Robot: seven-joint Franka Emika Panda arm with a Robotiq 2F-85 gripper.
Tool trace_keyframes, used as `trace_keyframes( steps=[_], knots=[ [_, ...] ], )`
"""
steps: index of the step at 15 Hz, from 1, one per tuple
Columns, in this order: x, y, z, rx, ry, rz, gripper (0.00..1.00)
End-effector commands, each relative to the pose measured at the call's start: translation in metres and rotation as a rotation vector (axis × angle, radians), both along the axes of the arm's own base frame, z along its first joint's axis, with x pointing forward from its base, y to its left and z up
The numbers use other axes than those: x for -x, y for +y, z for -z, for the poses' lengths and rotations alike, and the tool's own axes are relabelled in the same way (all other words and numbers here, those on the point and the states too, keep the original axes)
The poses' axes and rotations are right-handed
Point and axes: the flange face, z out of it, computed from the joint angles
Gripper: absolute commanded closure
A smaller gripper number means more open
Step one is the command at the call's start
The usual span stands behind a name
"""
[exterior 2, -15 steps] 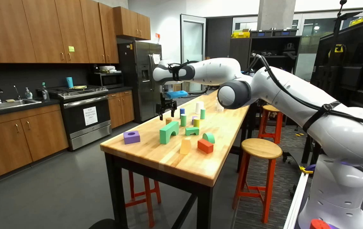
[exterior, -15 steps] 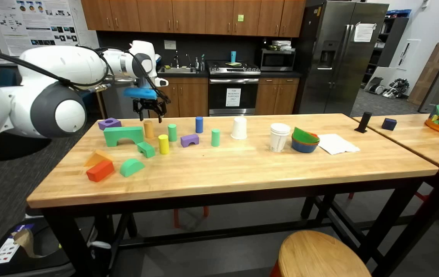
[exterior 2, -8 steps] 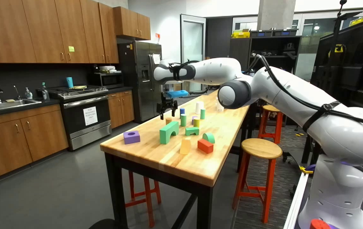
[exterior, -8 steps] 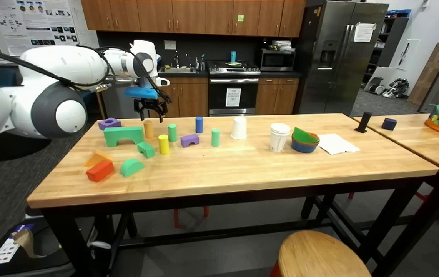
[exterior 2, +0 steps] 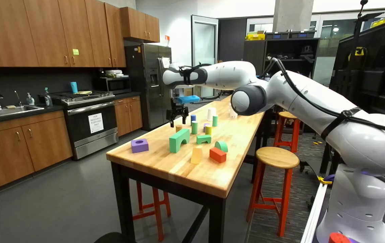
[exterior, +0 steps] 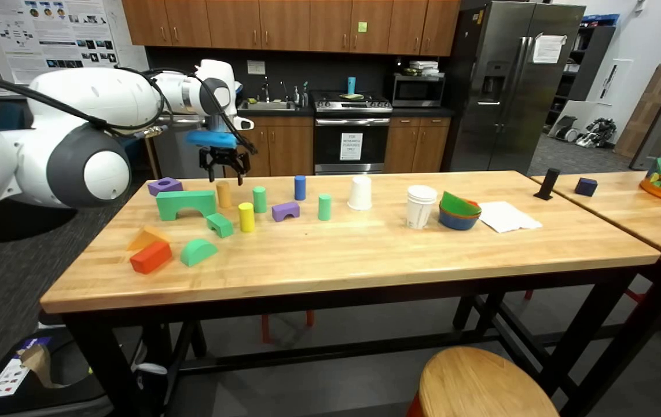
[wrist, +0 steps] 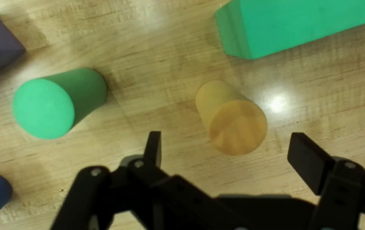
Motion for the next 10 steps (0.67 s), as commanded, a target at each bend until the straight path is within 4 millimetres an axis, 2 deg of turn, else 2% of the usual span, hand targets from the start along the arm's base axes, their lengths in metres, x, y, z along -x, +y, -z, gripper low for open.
trace_keyframes(
  steps=[1, 10],
  knots=[
    [0.0057, 0.0015, -0.0085, -0.016, 0.031, -0.015, 0.0],
    [0.0077, 0.0044, -0.0049, -0.021, 0.054, -0.019, 0.0]
  ],
)
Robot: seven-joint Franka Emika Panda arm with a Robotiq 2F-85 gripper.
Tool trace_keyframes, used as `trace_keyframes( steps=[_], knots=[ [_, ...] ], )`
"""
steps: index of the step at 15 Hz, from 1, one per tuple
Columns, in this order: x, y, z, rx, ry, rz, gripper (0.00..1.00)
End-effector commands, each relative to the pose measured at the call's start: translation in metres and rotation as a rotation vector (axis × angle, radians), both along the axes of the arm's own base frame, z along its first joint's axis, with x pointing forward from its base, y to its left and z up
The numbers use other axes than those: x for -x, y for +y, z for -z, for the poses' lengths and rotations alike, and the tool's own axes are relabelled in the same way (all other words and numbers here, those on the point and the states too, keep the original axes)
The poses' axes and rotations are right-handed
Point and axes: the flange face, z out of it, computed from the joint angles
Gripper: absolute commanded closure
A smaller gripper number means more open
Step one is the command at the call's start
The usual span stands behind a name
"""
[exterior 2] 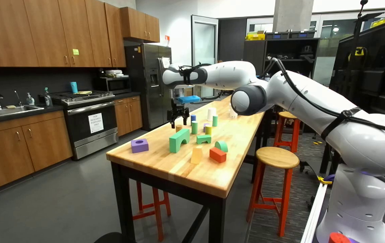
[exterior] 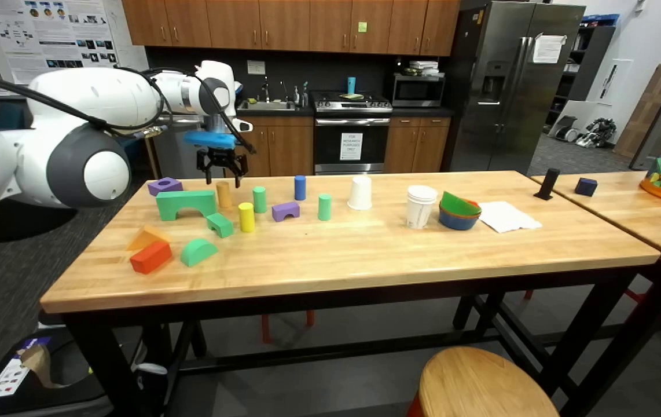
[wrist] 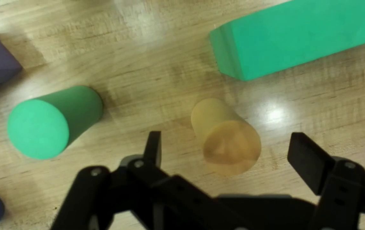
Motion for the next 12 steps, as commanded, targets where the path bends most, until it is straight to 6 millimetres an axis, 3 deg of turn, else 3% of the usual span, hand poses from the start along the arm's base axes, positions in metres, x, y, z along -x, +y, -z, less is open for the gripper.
trace_keyframes(
  steps=[1, 2, 3, 11, 12],
  knots=[
    [0.0026, 0.0021, -0.0084, -0.012, 0.007, -0.015, 0.0],
    [0.0024, 0.0023, -0.0084, -0.01, 0.006, -0.016, 0.07],
    [0.0023, 0.0027, -0.0087, -0.01, 0.005, -0.018, 0.27],
    [0.0014, 0.0058, -0.0087, -0.006, 0.001, -0.036, 0.84],
    [0.0014, 0.0057, -0.009, -0.006, 0.0, -0.037, 0.85]
  ],
)
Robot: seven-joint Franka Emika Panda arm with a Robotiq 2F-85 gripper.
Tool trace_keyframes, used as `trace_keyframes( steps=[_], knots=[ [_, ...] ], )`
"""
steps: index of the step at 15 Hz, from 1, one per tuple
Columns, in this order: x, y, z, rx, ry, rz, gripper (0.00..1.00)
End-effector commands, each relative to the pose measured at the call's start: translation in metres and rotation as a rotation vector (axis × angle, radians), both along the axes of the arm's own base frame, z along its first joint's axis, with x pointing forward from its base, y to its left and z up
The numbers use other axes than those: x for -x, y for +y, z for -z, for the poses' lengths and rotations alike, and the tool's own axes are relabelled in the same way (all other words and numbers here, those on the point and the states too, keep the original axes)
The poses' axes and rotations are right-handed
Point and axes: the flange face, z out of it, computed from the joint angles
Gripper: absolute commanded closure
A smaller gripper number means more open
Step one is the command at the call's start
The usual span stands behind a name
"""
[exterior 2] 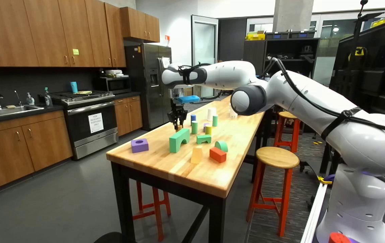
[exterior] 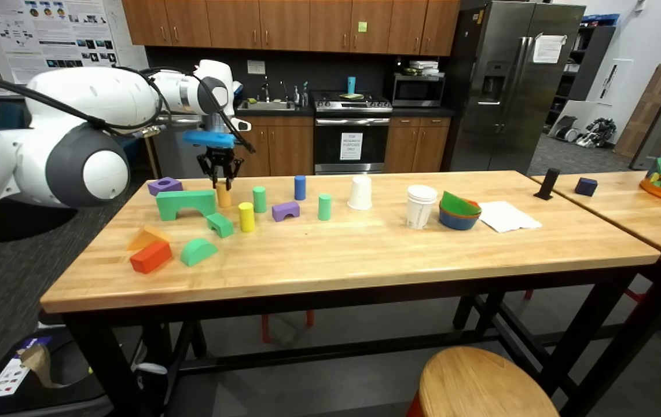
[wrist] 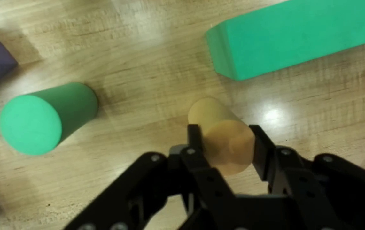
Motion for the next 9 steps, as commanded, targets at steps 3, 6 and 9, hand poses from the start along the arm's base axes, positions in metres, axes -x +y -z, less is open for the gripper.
trace_keyframes(
  steps=[3, 6, 9],
  knots=[
    [0.002, 0.001, -0.009, -0.005, 0.001, -0.018, 0.85],
    [0.005, 0.004, -0.026, -0.004, 0.002, -0.018, 0.85],
    [0.015, 0.004, -0.052, -0.037, 0.025, -0.023, 0.85]
  ],
)
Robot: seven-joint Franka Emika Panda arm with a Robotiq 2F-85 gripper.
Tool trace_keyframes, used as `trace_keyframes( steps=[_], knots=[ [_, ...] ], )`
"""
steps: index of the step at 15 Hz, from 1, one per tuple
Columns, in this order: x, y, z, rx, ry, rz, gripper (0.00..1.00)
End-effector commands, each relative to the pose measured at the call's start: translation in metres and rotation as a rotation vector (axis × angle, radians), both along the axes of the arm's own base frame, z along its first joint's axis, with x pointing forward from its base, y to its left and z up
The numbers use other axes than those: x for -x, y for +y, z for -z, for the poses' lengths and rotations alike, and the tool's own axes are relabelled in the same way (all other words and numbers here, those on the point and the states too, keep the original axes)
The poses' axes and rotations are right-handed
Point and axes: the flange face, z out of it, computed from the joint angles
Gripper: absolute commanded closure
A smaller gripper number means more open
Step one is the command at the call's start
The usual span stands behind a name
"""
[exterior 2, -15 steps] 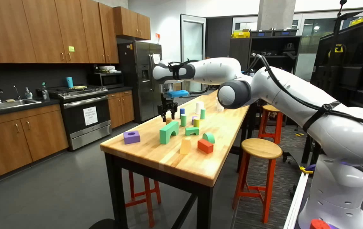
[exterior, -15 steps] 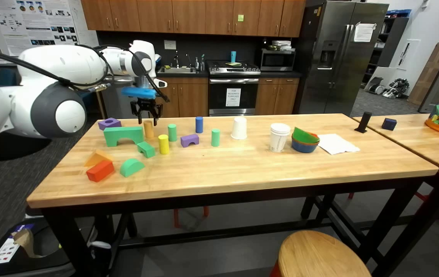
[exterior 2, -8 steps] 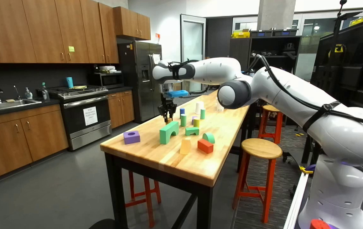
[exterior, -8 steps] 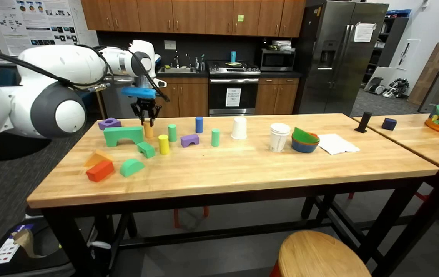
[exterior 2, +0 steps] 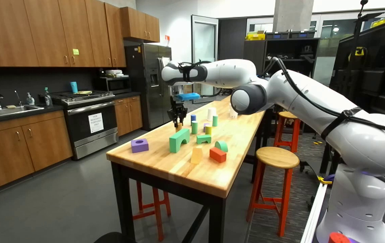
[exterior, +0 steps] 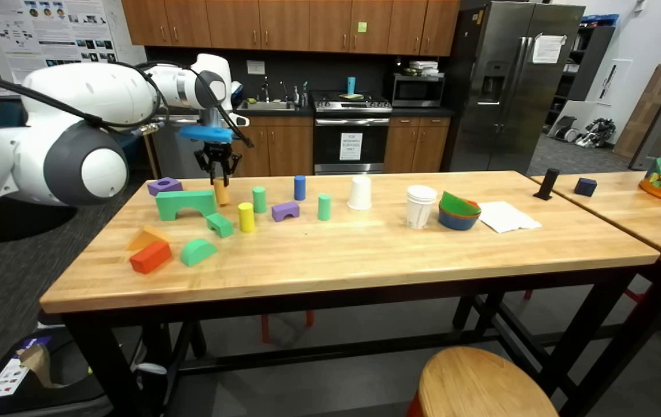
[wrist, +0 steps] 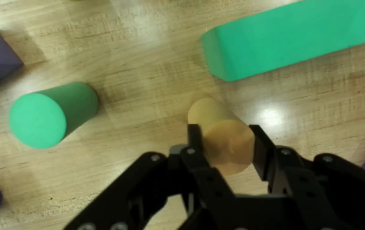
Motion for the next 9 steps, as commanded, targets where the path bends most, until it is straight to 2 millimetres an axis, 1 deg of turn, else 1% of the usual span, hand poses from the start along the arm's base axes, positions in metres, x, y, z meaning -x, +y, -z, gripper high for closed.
trace_keyframes(
  steps=[1, 3, 6, 9],
  knots=[
    [0.015, 0.002, -0.049, -0.03, 0.017, -0.017, 0.85],
    [0.023, 0.002, -0.076, -0.018, 0.009, -0.016, 0.85],
    [0.033, 0.007, -0.111, -0.012, -0.006, -0.028, 0.85],
    [0.039, 0.013, -0.134, 0.002, -0.024, -0.041, 0.85]
  ],
)
